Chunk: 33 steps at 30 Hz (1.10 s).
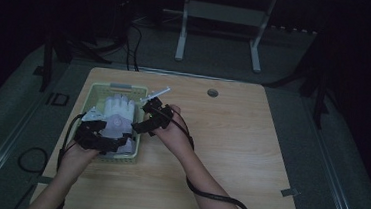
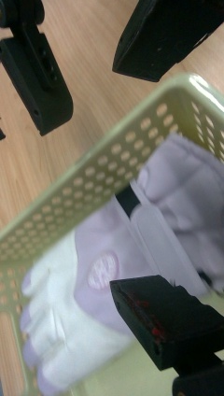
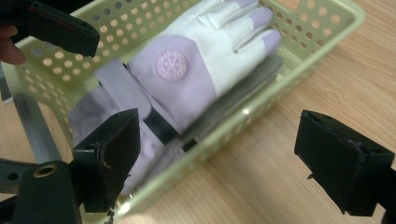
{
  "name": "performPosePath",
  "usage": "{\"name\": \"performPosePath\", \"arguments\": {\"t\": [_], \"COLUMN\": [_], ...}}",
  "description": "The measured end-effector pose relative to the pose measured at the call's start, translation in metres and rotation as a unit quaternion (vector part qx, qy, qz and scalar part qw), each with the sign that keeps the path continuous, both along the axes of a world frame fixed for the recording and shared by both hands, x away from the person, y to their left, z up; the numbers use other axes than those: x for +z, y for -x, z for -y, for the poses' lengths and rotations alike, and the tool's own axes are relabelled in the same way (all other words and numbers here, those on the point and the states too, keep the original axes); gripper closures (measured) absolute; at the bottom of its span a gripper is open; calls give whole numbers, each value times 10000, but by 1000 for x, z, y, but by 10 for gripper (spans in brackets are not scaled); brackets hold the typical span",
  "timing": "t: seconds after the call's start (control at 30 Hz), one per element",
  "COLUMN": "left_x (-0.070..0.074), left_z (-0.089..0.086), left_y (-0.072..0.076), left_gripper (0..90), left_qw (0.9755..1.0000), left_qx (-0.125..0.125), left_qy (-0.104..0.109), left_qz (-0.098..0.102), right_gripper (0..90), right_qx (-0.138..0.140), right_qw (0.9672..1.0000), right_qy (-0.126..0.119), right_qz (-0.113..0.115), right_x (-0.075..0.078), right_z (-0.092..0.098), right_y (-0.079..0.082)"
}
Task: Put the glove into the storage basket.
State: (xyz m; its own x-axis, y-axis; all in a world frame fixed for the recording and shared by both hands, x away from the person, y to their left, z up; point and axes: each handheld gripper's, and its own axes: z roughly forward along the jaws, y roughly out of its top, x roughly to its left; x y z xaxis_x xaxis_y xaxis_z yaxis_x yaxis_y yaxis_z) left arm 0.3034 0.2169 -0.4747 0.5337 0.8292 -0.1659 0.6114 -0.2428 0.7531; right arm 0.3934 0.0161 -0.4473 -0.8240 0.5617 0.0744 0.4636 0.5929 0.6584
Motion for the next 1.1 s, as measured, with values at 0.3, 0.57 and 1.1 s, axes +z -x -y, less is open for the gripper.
{"name": "performPosePath", "arguments": {"t": [0.3, 0.57, 1.1], "left_x": [3, 1, -9], "left_z": [34, 61, 108], "left_y": [1, 1, 13], "left_gripper": [6, 6, 6], "left_qw": [9995, 9981, 9936], "left_qx": [-324, -605, -1112], "left_qy": [-18, -87, -47], "left_qz": [54, 61, 179], "right_gripper": [138, 139, 138], "right_qx": [-117, -252, -227], "right_qw": [9999, 9996, 9996], "right_qy": [-49, -15, 80], "right_qz": [86, 92, 132], "right_x": [-2, -8, -19], "right_z": [36, 58, 95], "right_y": [0, -1, 8]}}
